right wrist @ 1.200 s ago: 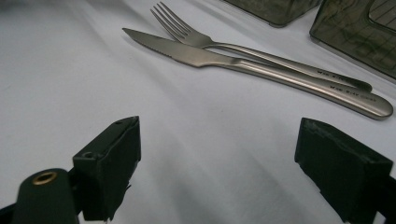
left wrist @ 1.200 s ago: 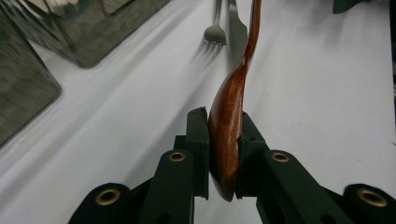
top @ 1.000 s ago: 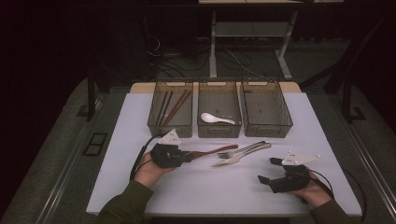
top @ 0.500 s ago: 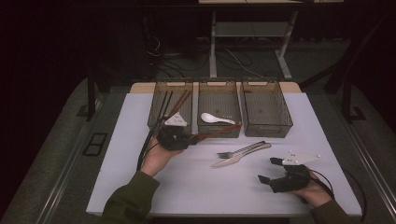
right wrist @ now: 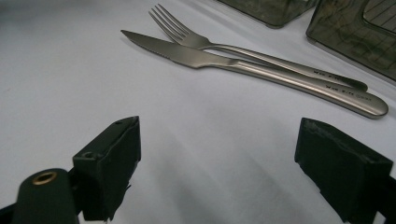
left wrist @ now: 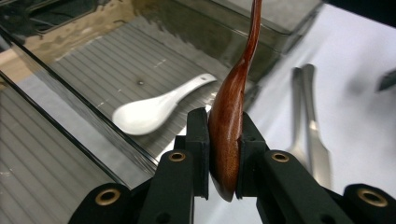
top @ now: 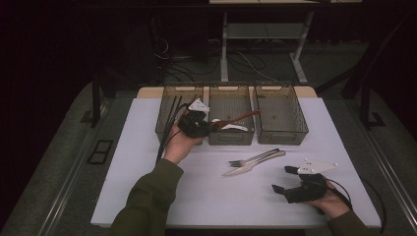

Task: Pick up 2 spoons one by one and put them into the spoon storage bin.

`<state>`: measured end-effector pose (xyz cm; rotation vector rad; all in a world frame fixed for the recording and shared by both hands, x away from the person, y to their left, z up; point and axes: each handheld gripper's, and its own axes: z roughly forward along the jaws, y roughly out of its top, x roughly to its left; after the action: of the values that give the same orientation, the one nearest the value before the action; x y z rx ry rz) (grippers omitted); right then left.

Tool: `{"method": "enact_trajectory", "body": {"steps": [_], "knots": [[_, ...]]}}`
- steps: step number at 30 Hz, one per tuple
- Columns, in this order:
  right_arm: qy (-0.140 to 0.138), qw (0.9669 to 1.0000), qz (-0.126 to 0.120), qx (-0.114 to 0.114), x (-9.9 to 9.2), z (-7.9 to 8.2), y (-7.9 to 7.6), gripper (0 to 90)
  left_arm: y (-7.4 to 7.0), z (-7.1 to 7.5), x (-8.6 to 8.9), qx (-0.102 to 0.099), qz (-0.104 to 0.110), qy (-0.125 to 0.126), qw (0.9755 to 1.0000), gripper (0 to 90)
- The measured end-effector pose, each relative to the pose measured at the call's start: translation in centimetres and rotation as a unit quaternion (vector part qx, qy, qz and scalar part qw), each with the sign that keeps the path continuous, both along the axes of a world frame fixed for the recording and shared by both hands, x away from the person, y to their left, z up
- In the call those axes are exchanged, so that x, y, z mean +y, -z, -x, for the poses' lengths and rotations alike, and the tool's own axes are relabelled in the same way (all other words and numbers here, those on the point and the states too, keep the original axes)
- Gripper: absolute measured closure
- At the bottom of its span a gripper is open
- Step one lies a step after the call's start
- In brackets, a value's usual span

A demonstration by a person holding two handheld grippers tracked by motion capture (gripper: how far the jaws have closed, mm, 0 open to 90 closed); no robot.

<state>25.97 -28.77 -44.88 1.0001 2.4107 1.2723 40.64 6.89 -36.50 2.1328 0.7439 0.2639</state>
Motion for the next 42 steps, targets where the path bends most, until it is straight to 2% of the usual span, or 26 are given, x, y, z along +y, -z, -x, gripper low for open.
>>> {"method": "enact_trajectory", "body": {"steps": [1, 4, 6, 8, 13, 22, 24, 31, 38, 40, 42], "knots": [[0.0, 1.0, 0.0, 0.0, 0.0, 0.0, 0.0, 14.3, 0.0, -0.4, -0.2, 0.0, -0.014, -0.002, 0.9999, 78.6], [0.0, 1.0, 0.0, 0.001, 0.0, 0.0, 0.0, 14.3, 0.3, -1.2, -0.7, 0.001, -0.023, -0.014, 0.9996, 78.6], [0.001, 1.0, 0.0, 0.001, -0.1, 0.0, 0.0, 14.3, 0.6, -1.8, -0.9, 0.005, -0.021, -0.021, 0.9995, 78.6], [0.001, 1.0, 0.0, 0.0, -0.1, 0.0, 0.0, 14.3, 0.8, -2.3, -1.1, 0.006, -0.029, -0.029, 0.9992, 78.6], [0.0, 1.0, -0.001, 0.001, -0.1, 0.0, 0.0, 14.3, 1.3, -3.1, -1.1, 0.012, -0.032, -0.061, 0.9976, 78.6], [0.0, 1.0, 0.0, 0.001, -0.1, 0.0, 0.0, 14.3, 1.9, -3.8, -1.6, 0.021, -0.037, -0.08, 0.9959, 78.1], [0.001, 1.0, -0.001, 0.001, -0.1, 0.0, 0.0, 14.3, 1.9, -3.7, -1.7, 0.014, -0.041, -0.083, 0.9956, 70.1], [0.0, 1.0, -0.001, 0.0, -0.1, 0.0, 0.0, 14.3, 1.7, -3.5, -1.9, 0.011, -0.032, -0.082, 0.9961, 55.6], [0.001, 1.0, -0.001, 0.001, -0.1, 0.0, 0.0, 14.3, 1.4, -3.2, -1.8, 0.017, -0.022, -0.059, 0.9979, 47.1], [0.002, 1.0, -0.002, 0.001, -0.1, 0.0, -0.1, 14.3, 1.3, -3.0, -1.9, 0.019, -0.011, -0.053, 0.9983, 44.8], [0.003, 1.0, -0.004, 0.001, -0.1, 0.0, -0.1, 14.3, 1.2, -2.8, -1.8, 0.017, -0.013, -0.043, 0.9989, 42.5]]}}
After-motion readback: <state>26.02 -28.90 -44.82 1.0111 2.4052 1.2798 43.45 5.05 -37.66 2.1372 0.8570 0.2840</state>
